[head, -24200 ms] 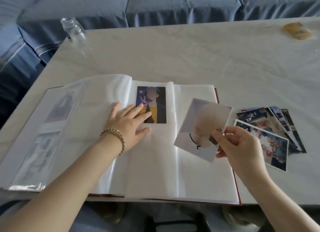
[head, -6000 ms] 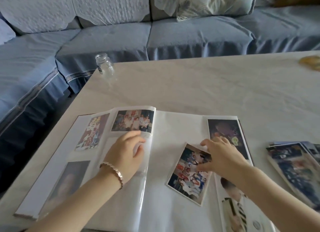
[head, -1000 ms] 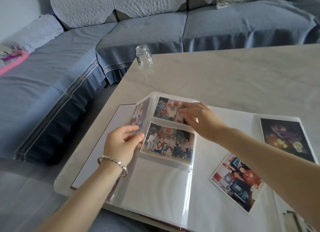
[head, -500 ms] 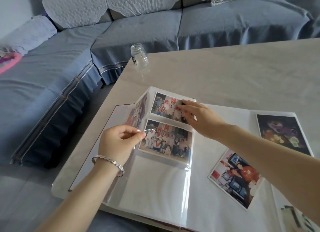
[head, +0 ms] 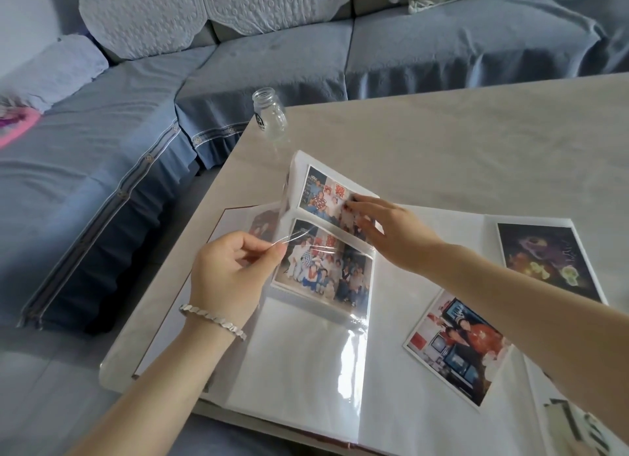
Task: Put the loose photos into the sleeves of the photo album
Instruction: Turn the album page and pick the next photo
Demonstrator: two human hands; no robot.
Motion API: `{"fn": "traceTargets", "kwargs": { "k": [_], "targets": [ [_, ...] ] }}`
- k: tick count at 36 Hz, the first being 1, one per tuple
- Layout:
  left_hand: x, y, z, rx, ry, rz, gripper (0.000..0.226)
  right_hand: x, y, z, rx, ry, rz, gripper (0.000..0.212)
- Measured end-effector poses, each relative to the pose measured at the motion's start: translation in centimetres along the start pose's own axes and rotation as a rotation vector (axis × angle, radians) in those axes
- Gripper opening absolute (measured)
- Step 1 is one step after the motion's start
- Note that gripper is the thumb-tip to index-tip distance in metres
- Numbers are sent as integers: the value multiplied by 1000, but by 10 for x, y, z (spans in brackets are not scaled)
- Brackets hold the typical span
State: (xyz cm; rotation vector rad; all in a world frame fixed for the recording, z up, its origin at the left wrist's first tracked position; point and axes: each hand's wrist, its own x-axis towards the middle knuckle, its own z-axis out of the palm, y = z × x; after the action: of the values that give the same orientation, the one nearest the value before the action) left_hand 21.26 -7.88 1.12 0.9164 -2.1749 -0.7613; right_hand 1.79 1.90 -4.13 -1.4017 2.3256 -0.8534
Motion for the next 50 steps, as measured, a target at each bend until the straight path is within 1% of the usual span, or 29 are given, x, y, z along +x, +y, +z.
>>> {"fn": "traceTargets", "kwargs": {
  "k": [2, 5, 7, 9, 10, 11, 12, 13, 14, 16, 18, 19, 20, 22, 24, 27, 30, 32, 33, 35, 39, 42, 45, 50],
  "targets": [
    [1, -2, 0, -34, -23, -57, 23, -2, 0, 0, 3, -9, 6, 39],
    [4, -12, 0, -24, -47, -136, 19, -8, 1, 1, 12, -39, 2, 39],
    [4, -24, 2, 43, -100, -195, 16, -15, 4, 3, -6, -73, -7, 39],
    [1, -33, 9, 198, -172, -204, 10, -24, 8, 4, -24, -108, -11, 40],
    [-3, -36, 14, 321, -185, -172, 13, -28, 10, 4, -30, -115, -13, 41],
    [-8, -37, 21, 434, -200, -93, 29, -32, 12, 4, -32, -116, -16, 41],
    [-13, -37, 30, 486, -216, 30, 41, -35, 14, 4, -34, -112, -20, 42],
    [-18, -33, 36, 466, -230, 175, 45, -38, 16, 3, -38, -108, -25, 42],
    [-22, -27, 42, 426, -290, 308, 43, -40, 18, 3, -42, -103, -30, 42],
    [-31, -9, 53, 390, -595, 448, 48, -46, 22, 3, -47, -93, -36, 42],
    [-38, -3, 62, 521, -845, 472, 52, -53, 24, 2, -67, -91, -36, 42],
    [-40, -2, 64, 625, -917, 460, 53, -58, 25, 1, -86, -95, -31, 42],
    [-40, -3, 67, 691, -943, 442, 53, -63, 26, -1, -111, -99, -21, 43],
    [-36, -10, 69, 710, -917, 394, 56, -73, 29, -7, -194, -92, 22, 45],
    [-31, -19, 67, 676, -860, 335, 68, -82, 33, -16, -288, -49, 119, 51],
    [-26, -29, 64, 622, -829, 211, 83, -95, 40, -34, -370, -23, 322, 74],
    [-25, -36, 62, 576, -779, 137, 91, -105, 48, -49, -442, -147, 464, 95],
    [-26, -37, 62, 539, -734, 105, 96, -110, 52, -55, -458, -210, 493, 100],
    [-26, -36, 62, 534, -723, 94, 97, -112, 53, -56, -443, -215, 490, 99],
    [-27, -30, 62, 539, -715, 67, 97, -115, 55, -55, -362, -204, 475, 89],
    [-30, -16, 63, 513, -688, 2, 79, -117, 55, -47, -134, -221, 524, 60],
    [-33, -9, 64, 517, -668, 1, 72, -116, 56, -45, -130, -228, 530, 45],
    [-34, -5, 64, 552, -686, 5, 69, -113, 55, -44, -136, -245, 533, 37],
    [-35, -1, 63, 540, -695, -17, 68, -110, 53, -40, -119, -264, 551, 36]
  ]
}}
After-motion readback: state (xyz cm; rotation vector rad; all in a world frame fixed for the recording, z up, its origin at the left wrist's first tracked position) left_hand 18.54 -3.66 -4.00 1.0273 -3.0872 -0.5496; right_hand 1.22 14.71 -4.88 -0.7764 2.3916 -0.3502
